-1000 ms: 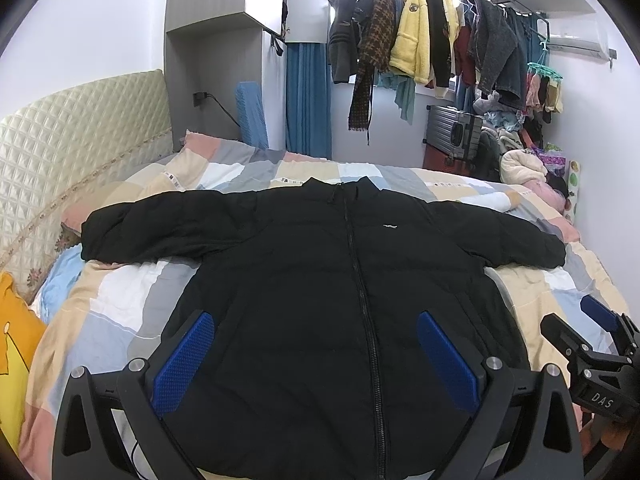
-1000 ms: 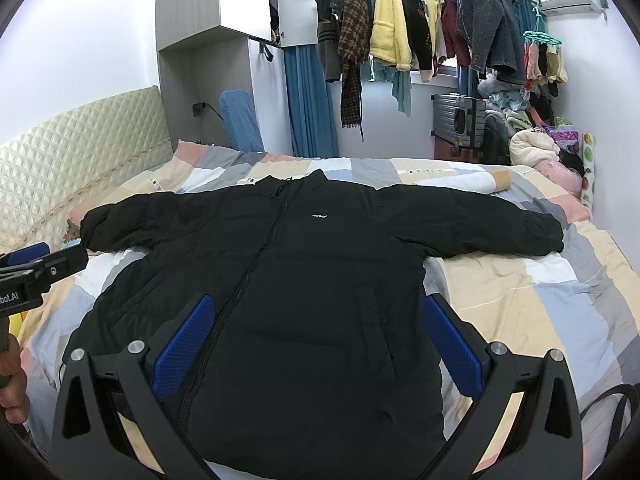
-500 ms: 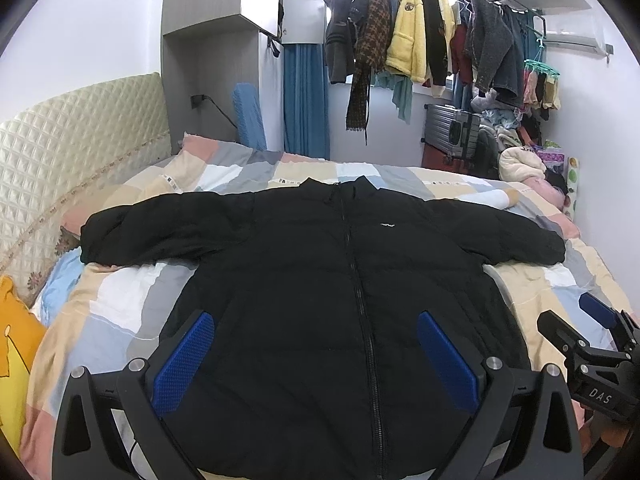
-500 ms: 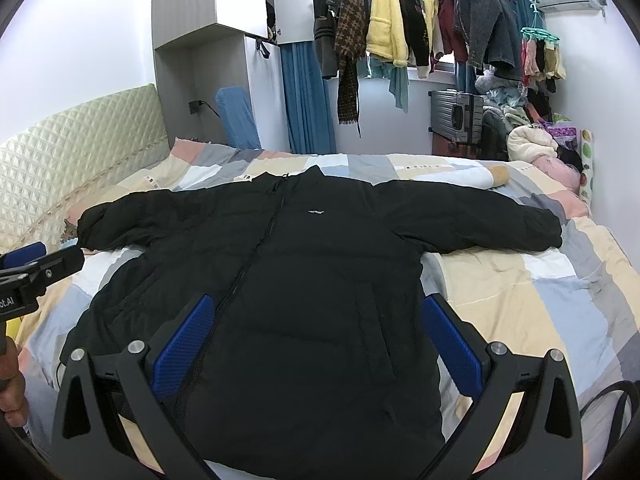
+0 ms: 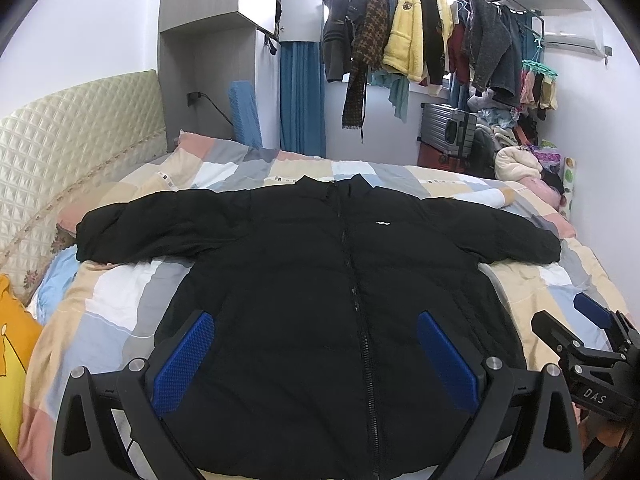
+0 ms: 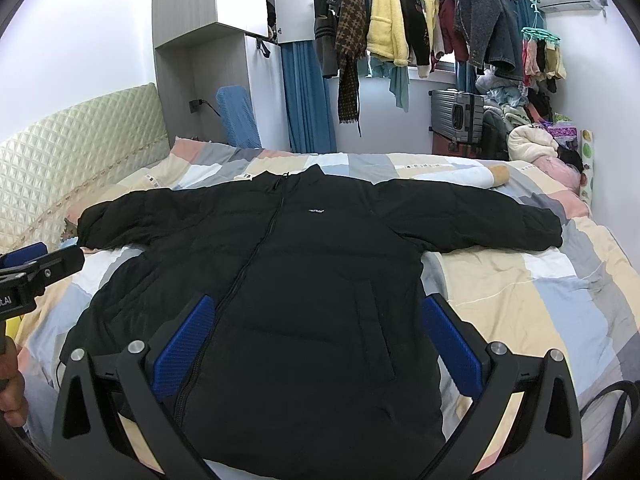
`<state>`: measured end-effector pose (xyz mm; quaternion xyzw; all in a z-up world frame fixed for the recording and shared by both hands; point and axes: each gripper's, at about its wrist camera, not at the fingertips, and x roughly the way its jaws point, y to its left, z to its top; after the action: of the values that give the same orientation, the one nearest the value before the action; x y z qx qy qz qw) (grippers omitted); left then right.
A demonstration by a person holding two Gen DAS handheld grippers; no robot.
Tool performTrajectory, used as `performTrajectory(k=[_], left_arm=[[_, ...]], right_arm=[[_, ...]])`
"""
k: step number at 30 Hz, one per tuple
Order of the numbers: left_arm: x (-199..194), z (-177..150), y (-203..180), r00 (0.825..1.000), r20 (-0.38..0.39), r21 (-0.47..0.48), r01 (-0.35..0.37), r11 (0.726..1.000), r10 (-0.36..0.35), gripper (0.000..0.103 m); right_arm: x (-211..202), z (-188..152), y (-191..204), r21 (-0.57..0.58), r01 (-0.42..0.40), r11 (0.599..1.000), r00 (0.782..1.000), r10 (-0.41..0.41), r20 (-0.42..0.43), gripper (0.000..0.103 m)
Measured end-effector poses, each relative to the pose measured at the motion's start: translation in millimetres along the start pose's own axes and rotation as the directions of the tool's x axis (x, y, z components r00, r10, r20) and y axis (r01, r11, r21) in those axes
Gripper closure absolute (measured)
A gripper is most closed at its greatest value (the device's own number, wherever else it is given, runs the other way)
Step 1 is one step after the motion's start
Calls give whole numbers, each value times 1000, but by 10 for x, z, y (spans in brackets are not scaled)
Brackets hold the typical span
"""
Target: Fold large clothes
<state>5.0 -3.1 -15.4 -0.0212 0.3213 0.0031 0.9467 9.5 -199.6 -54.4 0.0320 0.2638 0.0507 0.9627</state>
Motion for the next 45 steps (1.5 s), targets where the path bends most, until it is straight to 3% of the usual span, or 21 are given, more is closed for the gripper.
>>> performTrajectory(k=[21,27,33,38,41,45], left_arm=[[-54,-57,-24,999,14,1,29,1000,-29,1],[-2,8,134,998,45,-30,50,998,-48,1],[174,45,257,994,90,-10,66,998,-65,1],[422,-15,318,993,112,-19,48,999,-45,1],[643,-57,360,995,93,-38,44,998,-41,1],[935,-122,402,998,60,-28,18,999,-16,1]], right_arm=[[13,1,-89,33,-11,999,1000,11,4,0],[-65,248,-324,66,1,998,997,-6,77,0],[120,600,-888,74,66,995,988,-76,135,0],[700,798,-1622,102,132,986,983,-143,112,0],[1007,850,-2020,95,188,978,969,-201,143,0],[1601,866,-2750,231,214,949,964,-243,109,0]])
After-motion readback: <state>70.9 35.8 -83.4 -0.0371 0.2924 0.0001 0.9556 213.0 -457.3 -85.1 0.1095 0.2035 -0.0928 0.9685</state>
